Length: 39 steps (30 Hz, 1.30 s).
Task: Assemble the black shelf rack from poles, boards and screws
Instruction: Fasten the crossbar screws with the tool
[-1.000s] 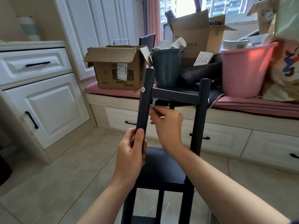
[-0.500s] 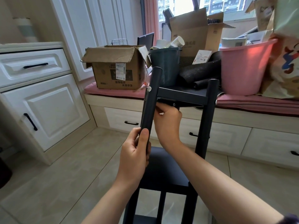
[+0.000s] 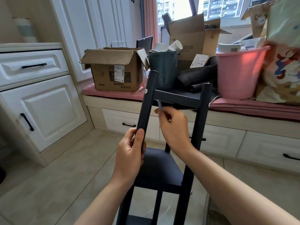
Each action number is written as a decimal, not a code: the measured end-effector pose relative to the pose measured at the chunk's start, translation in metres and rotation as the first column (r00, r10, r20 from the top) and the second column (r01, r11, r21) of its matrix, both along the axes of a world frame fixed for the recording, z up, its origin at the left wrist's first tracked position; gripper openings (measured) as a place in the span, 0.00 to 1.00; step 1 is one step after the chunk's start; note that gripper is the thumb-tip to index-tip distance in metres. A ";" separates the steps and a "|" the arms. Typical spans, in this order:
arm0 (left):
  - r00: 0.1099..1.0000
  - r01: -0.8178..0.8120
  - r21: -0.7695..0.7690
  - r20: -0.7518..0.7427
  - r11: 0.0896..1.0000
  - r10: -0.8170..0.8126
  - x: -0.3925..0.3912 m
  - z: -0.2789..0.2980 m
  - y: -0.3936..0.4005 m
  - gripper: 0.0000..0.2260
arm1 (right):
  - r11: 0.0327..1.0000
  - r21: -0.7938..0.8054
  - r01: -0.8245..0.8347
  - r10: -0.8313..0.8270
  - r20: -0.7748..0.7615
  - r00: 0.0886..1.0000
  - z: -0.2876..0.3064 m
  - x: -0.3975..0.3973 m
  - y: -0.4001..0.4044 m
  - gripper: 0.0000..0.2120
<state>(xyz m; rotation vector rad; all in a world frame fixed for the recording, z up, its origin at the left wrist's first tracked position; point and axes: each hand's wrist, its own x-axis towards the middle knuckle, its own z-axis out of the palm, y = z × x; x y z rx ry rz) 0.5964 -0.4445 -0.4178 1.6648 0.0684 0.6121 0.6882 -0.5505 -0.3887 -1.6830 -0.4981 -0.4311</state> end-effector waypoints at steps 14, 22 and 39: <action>1.000 -0.010 0.004 0.017 1.000 0.010 -0.001 0.000 0.000 0.18 | 1.000 0.000 0.002 -0.002 -0.017 1.000 0.002 -0.005 -0.006 0.08; 1.000 0.004 0.006 0.023 1.000 -0.004 -0.002 0.001 -0.001 0.18 | 0.999 0.001 0.039 -0.039 0.052 0.998 0.002 0.001 0.003 0.08; 1.000 0.021 -0.040 0.024 0.999 -0.020 -0.005 -0.001 -0.002 0.19 | 0.995 0.019 0.098 -0.100 0.104 0.990 -0.006 0.011 0.021 0.07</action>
